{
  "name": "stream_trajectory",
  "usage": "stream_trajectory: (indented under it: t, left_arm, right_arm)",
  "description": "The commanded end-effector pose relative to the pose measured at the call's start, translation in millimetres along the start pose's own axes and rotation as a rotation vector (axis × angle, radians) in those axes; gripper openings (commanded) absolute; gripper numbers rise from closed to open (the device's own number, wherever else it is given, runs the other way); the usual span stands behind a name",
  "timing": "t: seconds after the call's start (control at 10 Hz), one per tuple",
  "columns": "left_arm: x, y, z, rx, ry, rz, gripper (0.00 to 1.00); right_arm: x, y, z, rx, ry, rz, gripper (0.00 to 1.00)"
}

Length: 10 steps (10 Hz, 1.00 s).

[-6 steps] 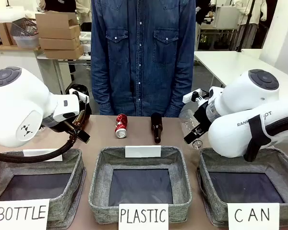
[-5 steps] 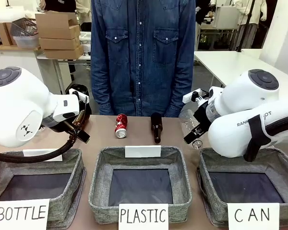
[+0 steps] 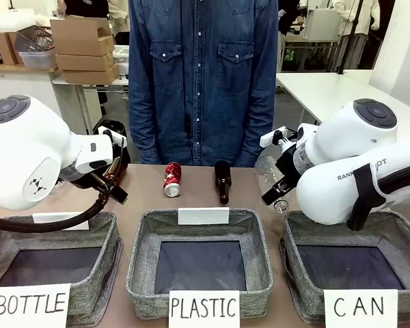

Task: Sort the can waste into the basket.
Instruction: Pick up the can waste from the table and place it in the right Fabric basket.

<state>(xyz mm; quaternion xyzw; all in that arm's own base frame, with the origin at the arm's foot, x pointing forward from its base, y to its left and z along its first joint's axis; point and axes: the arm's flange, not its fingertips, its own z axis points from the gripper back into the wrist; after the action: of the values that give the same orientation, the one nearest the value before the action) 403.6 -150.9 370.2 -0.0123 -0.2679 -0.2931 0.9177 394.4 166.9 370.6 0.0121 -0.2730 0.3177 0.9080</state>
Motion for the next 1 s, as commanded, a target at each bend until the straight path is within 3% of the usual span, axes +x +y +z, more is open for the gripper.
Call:
stream_trajectory:
  t: [0.0,0.5,0.6,0.7,0.8,0.9]
  left_arm:
    - [0,0,0,0.0,0.0,-0.001,1.0]
    - [0,0,0,0.0,0.0,0.0,1.0]
    - [-1,0,56,0.009,0.052,0.022,1.0]
    - [-12,-8,122,-0.035,0.017,0.029,1.0]
    - [-34,-12,181,-0.037,-0.089,-0.029,1.0]
    - [-59,-19,216,-0.026,-0.265,-0.118,1.0]
  right_arm:
    - [0,0,0,0.0,0.0,0.0,1.0]
    - [0,0,0,0.0,0.0,0.0,1.0]
    - [6,-3,43,-0.01,0.149,-0.058,1.0]
    - [4,-11,99,-0.016,0.059,-0.089,1.0]
    - [-6,-14,154,-0.085,-0.035,-0.089,1.0]
    - [-18,-8,190,-0.165,-0.125,-0.074,1.0]
